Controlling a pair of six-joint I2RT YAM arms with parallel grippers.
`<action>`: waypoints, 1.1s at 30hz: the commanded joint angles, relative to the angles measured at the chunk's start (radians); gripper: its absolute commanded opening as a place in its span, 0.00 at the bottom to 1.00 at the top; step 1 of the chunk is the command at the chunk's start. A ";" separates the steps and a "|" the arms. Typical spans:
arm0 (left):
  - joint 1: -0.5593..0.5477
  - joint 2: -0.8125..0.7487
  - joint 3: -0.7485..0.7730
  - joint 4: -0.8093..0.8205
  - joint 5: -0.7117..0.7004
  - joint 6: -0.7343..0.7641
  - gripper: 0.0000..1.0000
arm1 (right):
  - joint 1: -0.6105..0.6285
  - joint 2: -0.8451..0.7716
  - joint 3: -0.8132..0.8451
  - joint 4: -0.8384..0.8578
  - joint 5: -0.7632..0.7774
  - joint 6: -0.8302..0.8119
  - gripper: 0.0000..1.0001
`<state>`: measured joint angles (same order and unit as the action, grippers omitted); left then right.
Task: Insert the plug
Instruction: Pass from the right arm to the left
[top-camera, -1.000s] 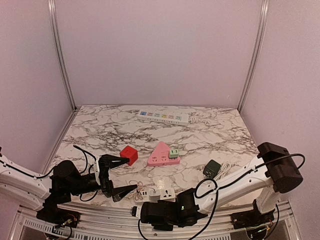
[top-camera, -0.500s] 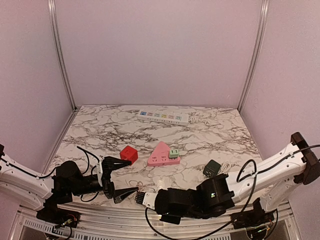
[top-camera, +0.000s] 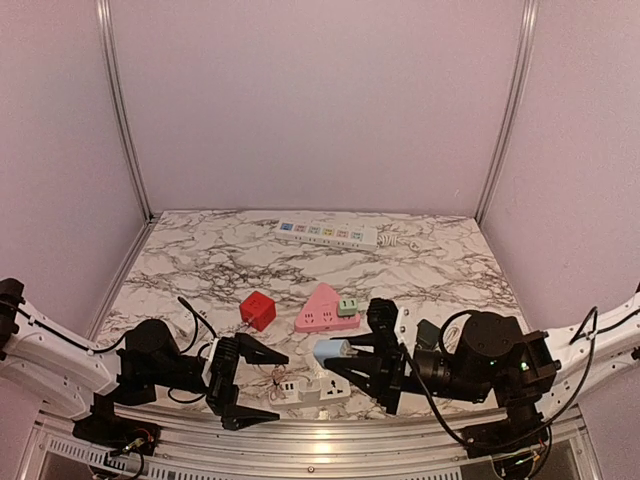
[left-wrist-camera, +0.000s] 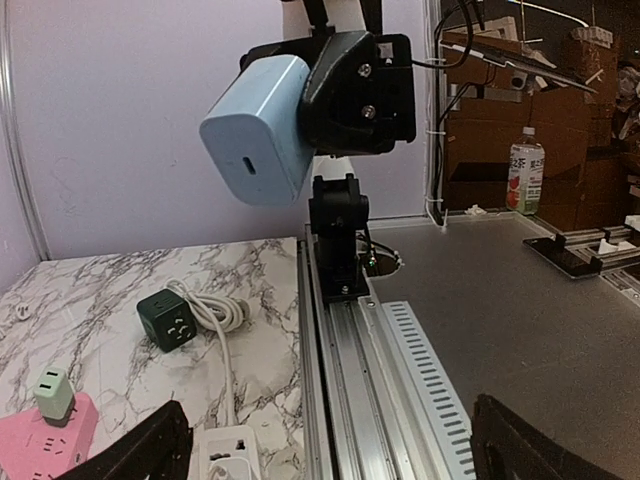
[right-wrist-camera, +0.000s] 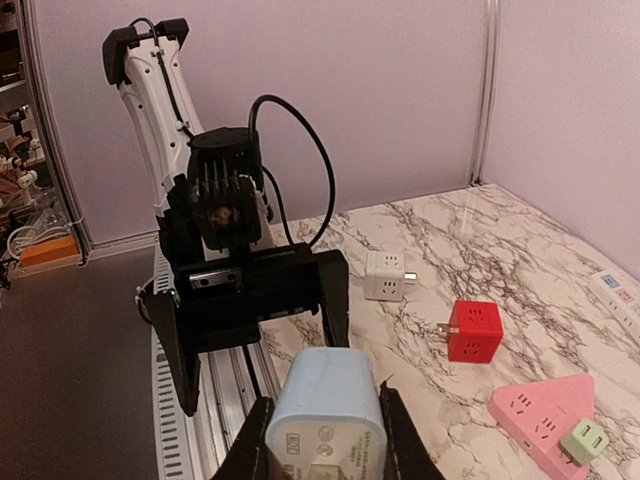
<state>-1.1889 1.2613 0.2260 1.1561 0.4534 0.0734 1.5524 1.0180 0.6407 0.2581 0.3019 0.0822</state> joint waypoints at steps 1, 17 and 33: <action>0.006 0.050 0.059 0.068 0.170 -0.081 0.99 | -0.006 0.120 0.031 0.211 -0.094 -0.058 0.00; 0.009 0.042 0.048 0.105 0.133 -0.123 0.88 | -0.045 0.335 0.007 0.581 -0.278 -0.114 0.00; 0.011 -0.029 0.005 0.121 0.066 -0.102 0.65 | -0.060 0.423 -0.044 0.758 -0.280 -0.033 0.00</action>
<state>-1.1835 1.2343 0.2379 1.2320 0.5213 -0.0353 1.5013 1.4261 0.6044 0.9257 0.0269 0.0177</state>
